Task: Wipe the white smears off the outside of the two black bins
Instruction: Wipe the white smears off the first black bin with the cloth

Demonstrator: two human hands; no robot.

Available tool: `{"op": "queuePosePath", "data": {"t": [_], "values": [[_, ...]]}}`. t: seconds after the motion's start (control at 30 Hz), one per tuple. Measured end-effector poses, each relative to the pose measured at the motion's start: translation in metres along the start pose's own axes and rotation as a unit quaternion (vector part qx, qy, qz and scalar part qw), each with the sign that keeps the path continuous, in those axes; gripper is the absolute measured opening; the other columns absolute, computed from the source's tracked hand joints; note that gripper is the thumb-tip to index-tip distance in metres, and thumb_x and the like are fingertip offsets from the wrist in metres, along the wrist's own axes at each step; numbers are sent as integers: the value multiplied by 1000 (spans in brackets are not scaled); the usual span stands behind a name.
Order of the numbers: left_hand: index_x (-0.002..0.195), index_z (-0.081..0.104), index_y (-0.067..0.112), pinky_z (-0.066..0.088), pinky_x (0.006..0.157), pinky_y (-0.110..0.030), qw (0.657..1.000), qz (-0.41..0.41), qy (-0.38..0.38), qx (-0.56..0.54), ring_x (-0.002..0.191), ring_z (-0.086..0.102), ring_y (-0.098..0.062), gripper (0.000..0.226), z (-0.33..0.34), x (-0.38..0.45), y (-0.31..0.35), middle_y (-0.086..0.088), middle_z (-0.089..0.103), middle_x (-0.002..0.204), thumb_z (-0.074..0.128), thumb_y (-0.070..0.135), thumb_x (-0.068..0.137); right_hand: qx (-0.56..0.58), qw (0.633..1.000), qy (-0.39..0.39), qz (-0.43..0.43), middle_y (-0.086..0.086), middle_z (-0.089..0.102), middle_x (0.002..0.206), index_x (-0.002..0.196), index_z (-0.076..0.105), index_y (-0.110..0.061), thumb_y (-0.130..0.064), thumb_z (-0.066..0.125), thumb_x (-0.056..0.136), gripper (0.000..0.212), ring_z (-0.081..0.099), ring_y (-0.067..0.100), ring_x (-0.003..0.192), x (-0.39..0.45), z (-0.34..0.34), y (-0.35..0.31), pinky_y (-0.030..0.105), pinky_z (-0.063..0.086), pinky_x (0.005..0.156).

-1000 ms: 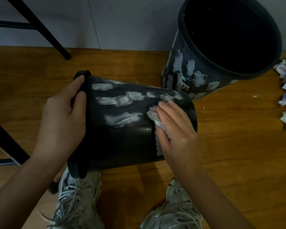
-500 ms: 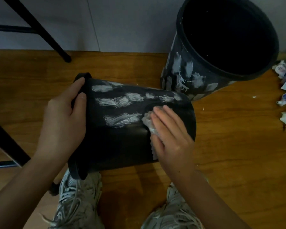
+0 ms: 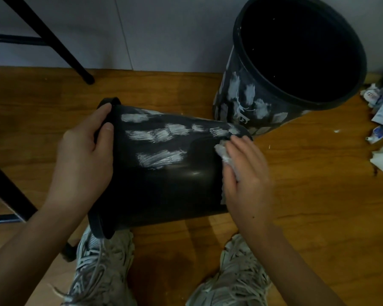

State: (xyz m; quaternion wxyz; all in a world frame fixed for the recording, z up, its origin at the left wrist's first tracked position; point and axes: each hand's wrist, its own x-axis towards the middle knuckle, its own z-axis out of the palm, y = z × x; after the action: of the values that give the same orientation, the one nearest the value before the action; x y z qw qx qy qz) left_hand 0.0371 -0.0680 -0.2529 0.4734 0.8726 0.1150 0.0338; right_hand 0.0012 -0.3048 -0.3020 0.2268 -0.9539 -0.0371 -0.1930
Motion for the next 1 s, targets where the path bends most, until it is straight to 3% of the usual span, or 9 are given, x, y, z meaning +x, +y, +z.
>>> {"op": "queuePosePath", "data": {"t": [0.17,0.4,0.63,0.73,0.83,1.0], "values": [[143,43,17,31,65,9,1000,-20,-8,-20,80,41,37,40,0,0,3,20,45,115,38,19,103,65,993,-42,-86,13,63,126,120,64,-1,-16,49,97,32,51,24,128,12,19,-62,25,31,114],[142,43,16,36,69,6,999,-21,-6,-28,83,46,33,40,0,-1,0,23,50,112,38,16,103,55,977,-71,-191,17,60,130,121,63,2,-11,45,101,30,48,27,130,16,28,-97,32,33,115],[142,42,18,32,70,9,997,-31,-17,-64,87,42,36,40,-1,-5,3,36,42,101,39,16,103,6,1000,-17,-24,14,59,132,126,59,0,-13,46,99,33,49,26,131,-1,6,-25,27,33,114],[142,42,18,33,70,9,997,-28,-14,-69,87,43,35,40,0,-6,2,36,43,101,39,17,103,5,1000,-2,-1,15,59,132,126,59,1,-11,48,98,33,49,27,131,-2,10,-30,27,34,114],[142,43,19,34,69,7,997,-28,-12,-70,85,44,34,40,0,-5,2,36,43,101,39,18,103,34,997,-36,-67,14,60,131,124,61,-1,-13,48,97,33,47,25,132,2,20,-68,24,30,115],[141,44,16,37,68,4,997,-22,-11,-73,87,48,30,39,0,-5,2,34,45,101,37,15,103,74,976,-61,-196,17,61,130,122,64,2,-9,42,102,31,47,28,132,-1,29,-106,34,36,114]]}}
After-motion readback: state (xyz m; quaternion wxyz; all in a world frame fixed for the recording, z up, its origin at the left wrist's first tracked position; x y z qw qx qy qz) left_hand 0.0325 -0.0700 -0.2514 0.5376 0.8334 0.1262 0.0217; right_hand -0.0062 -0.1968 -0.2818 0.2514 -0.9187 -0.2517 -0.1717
